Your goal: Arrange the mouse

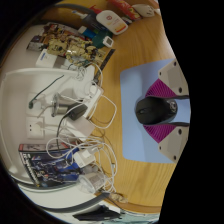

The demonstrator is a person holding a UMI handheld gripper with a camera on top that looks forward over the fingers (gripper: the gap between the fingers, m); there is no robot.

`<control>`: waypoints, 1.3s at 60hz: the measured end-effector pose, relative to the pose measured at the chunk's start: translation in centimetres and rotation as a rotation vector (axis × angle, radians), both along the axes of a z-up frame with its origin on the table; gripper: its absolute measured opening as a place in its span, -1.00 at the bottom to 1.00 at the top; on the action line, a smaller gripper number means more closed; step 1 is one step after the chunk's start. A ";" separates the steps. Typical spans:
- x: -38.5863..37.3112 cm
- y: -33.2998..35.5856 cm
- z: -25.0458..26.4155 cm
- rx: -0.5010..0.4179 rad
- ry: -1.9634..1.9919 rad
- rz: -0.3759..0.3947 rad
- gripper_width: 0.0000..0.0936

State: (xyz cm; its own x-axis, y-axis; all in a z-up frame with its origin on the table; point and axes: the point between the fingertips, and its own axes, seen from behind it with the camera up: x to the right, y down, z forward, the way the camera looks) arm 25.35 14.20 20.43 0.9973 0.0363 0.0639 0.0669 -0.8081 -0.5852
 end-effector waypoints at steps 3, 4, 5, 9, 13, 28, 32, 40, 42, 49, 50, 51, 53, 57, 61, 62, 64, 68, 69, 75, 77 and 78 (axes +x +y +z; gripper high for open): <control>-0.1 0.1 -0.1 0.004 -0.004 0.011 -0.33; -0.1 0.0 0.1 0.005 -0.003 0.013 -0.30; -0.1 0.2 -0.3 0.007 -0.004 0.014 -0.25; 0.0 0.1 0.0 0.006 0.001 0.008 -0.13; 0.1 0.1 -0.1 -0.006 0.007 -0.008 0.00; 0.9 -2.3 2.7 -0.042 -0.064 0.001 0.82; 0.6 -3.6 4.7 -0.028 -0.043 -0.017 0.82; 0.3 -6.4 10.1 0.028 -0.033 -0.044 0.83; 0.3 -7.2 11.8 0.049 -0.040 -0.053 0.83; 0.2 -9.1 18.3 0.147 -0.055 -0.091 0.83; 0.1 -9.3 19.3 0.163 -0.052 -0.094 0.84; -0.1 -9.5 20.2 0.178 -0.048 -0.097 0.83; -0.4 -9.9 22.1 0.208 -0.040 -0.103 0.83; -1.3 -10.5 25.4 0.263 -0.022 -0.110 0.83; -2.3 -10.9 28.8 0.319 -0.010 -0.106 0.83; -2.4 -11.1 29.5 0.331 -0.007 -0.106 0.83; -2.7 -11.3 30.9 0.354 -0.001 -0.107 0.84; -3.3 -11.7 33.6 0.405 0.008 -0.112 0.83; -3.3 -11.8 34.2 0.417 0.010 -0.113 0.84; -3.7 -12.6 36.8 0.473 0.023 -0.128 0.83; -3.5 -13.0 37.3 0.480 0.020 -0.129 0.83; -3.5 -13.2 37.4 0.483 0.018 -0.129 0.83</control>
